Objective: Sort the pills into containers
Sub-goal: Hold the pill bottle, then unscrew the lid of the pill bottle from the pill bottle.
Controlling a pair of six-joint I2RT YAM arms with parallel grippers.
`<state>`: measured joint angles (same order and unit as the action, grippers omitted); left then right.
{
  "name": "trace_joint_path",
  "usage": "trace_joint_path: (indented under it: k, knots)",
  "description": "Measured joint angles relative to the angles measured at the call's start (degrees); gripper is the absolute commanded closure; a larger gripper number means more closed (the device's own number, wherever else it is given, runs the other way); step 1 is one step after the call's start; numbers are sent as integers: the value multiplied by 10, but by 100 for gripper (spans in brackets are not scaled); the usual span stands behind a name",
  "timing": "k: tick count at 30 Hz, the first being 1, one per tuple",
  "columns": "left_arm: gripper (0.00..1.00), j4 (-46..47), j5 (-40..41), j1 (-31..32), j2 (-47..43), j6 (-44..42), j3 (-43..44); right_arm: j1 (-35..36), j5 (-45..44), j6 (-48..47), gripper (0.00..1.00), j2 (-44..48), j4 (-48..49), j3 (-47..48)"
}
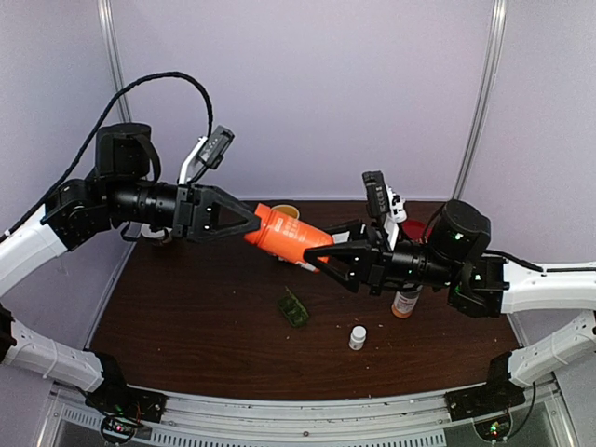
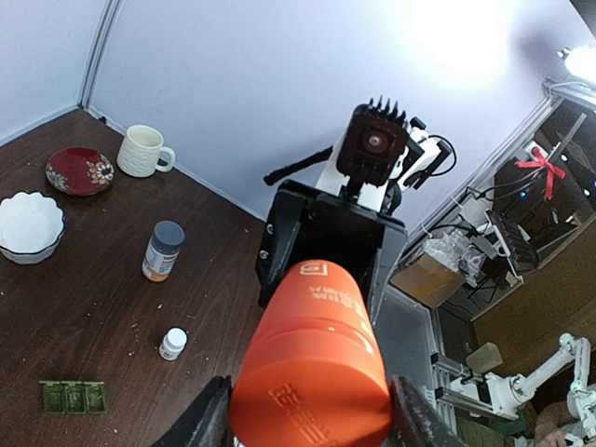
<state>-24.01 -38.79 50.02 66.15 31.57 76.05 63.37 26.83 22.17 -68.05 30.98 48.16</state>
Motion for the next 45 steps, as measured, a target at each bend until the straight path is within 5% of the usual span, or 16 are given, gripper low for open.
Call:
trace_joint_path:
  k: [16, 23, 26, 35, 45]
  knots:
    - [69, -1, -52, -45, 38, 123, 11, 56, -196, -292, 76, 19, -128, 40]
    - [16, 0, -47, -49, 39, 134, 10, 64, -222, -327, 85, 18, -131, 39]
    - [9, 1, -27, -58, 36, 114, 10, 57, -217, -306, 85, 18, -146, 33]
    - [8, -10, 24, -61, -4, -79, 9, 14, -126, -172, 86, 22, -163, 25]
    - [3, 39, -52, -61, -151, -508, -134, -23, 9, -51, 86, 23, -214, 61]
